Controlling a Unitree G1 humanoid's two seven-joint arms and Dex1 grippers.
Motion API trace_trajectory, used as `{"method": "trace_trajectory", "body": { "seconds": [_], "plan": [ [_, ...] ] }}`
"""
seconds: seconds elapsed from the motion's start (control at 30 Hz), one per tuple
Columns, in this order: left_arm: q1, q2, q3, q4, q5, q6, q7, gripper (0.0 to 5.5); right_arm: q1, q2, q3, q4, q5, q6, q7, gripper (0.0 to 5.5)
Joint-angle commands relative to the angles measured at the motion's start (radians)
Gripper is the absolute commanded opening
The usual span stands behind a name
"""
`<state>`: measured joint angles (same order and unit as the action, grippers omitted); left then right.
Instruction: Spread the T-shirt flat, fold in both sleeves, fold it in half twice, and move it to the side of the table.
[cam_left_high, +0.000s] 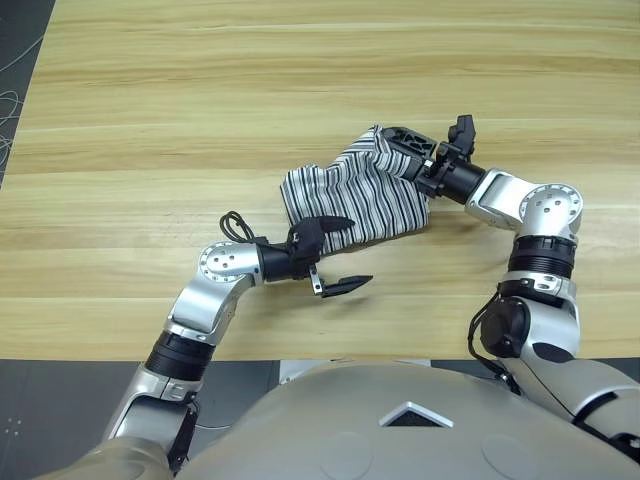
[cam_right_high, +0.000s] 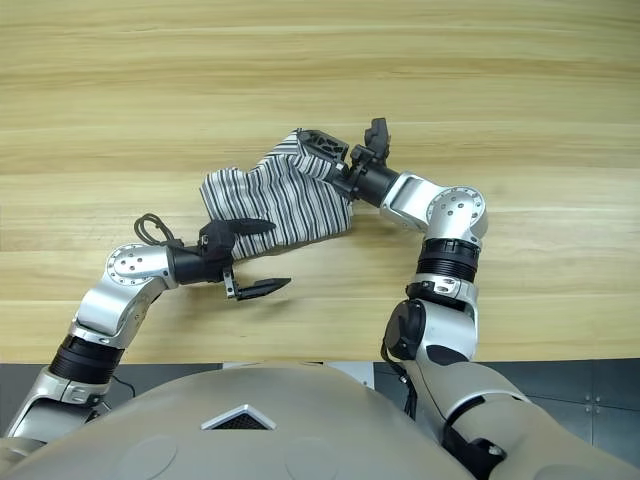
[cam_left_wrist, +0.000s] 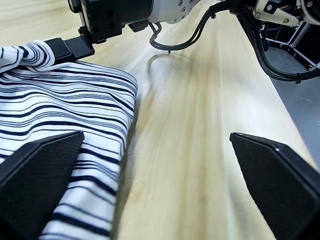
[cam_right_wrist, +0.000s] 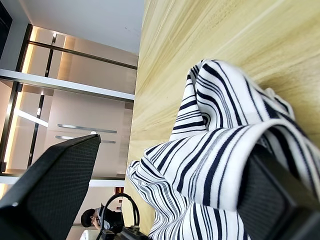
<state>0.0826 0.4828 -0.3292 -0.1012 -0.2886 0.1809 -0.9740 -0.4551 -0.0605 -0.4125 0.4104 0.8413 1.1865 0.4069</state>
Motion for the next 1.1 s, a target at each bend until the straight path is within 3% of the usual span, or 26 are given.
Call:
{"method": "trace_trajectory", "body": {
  "seconds": [0.03, 0.37, 0.63, 0.7, 0.8, 0.87, 0.9, 1.1],
  "plan": [
    [-0.025, -0.014, -0.006, 0.086, 0.055, -0.049, 0.021, 5.5, -0.033, 0.02, -0.005, -0.008, 0.015, 0.006, -0.03, 4.2],
    [-0.029, -0.026, -0.015, 0.12, 0.088, -0.084, 0.004, 5.5, -0.135, 0.044, -0.077, 0.026, 0.072, -0.04, -0.07, 4.2],
    [-0.039, -0.029, -0.015, 0.13, 0.093, -0.092, -0.001, 5.5, -0.149, 0.013, -0.051, 0.068, 0.017, -0.153, -0.071, 4.2],
    [-0.044, -0.034, -0.008, 0.125, 0.085, -0.092, 0.001, 5.5, -0.124, -0.007, 0.027, 0.0, -0.015, -0.165, -0.009, 4.2],
    [-0.063, -0.061, 0.041, 0.099, 0.014, -0.061, 0.011, 5.5, 0.001, -0.072, 0.305, -0.207, -0.112, -0.208, 0.176, 4.2],
    [-0.088, -0.089, 0.093, 0.088, -0.051, -0.028, 0.026, 5.5, 0.135, -0.18, 0.543, -0.411, -0.206, -0.336, 0.369, 4.2],
    [-0.095, -0.097, 0.114, 0.078, -0.08, -0.012, 0.031, 5.5, 0.176, -0.214, 0.609, -0.468, -0.242, -0.394, 0.431, 4.2],
    [-0.111, -0.111, 0.161, 0.056, -0.142, 0.045, 0.043, 5.5, 0.212, -0.28, 0.66, -0.463, -0.342, -0.59, 0.548, 4.2]
  ]
}}
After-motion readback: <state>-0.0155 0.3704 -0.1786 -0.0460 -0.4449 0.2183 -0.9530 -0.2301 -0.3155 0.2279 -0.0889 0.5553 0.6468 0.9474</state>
